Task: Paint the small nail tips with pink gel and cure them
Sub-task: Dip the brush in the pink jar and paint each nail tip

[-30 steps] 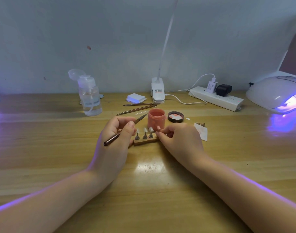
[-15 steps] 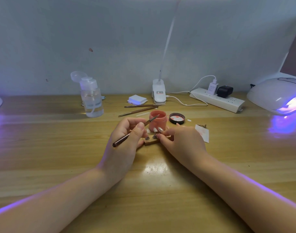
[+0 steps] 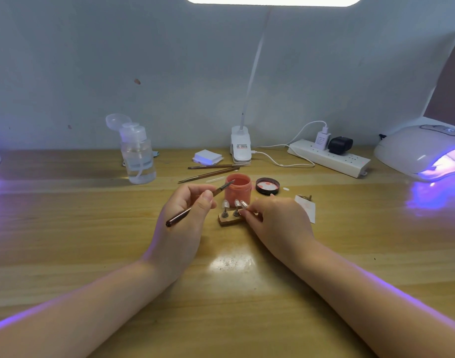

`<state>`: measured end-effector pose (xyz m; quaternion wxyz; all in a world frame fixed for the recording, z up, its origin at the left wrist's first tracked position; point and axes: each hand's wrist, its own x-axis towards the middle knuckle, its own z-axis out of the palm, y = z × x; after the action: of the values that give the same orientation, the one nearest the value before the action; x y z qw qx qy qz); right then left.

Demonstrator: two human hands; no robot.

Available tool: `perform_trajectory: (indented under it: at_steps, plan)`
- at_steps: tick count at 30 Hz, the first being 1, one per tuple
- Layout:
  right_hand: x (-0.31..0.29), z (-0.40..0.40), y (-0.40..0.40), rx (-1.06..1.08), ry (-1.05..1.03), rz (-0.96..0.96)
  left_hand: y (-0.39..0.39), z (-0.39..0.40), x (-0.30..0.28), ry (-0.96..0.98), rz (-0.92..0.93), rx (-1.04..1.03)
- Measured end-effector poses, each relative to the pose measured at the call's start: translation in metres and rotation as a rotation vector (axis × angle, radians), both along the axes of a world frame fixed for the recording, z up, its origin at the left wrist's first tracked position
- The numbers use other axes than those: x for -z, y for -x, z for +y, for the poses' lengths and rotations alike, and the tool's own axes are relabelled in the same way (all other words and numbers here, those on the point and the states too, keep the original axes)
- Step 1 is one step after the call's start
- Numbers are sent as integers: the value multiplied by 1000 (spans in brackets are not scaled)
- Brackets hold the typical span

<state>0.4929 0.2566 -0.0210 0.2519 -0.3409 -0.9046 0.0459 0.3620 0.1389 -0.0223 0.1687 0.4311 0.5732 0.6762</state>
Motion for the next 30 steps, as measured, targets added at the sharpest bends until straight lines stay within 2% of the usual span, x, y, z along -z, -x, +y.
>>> perform_trajectory:
  at_steps: [10, 14, 24, 30]
  plan:
    - [-3, -5, -6, 19, -58, 5, 1, -3, -3, 8, 63, -32]
    - [-2, -5, -13, 28, -74, -30, 8, 1, -13, 29, 183, -50]
    - [0, 2, -12, -14, 16, 145, 32, 49, -76, 351, 478, -18]
    - [1, 2, -12, -88, 65, 333, 23, 76, -92, 580, 450, 25]
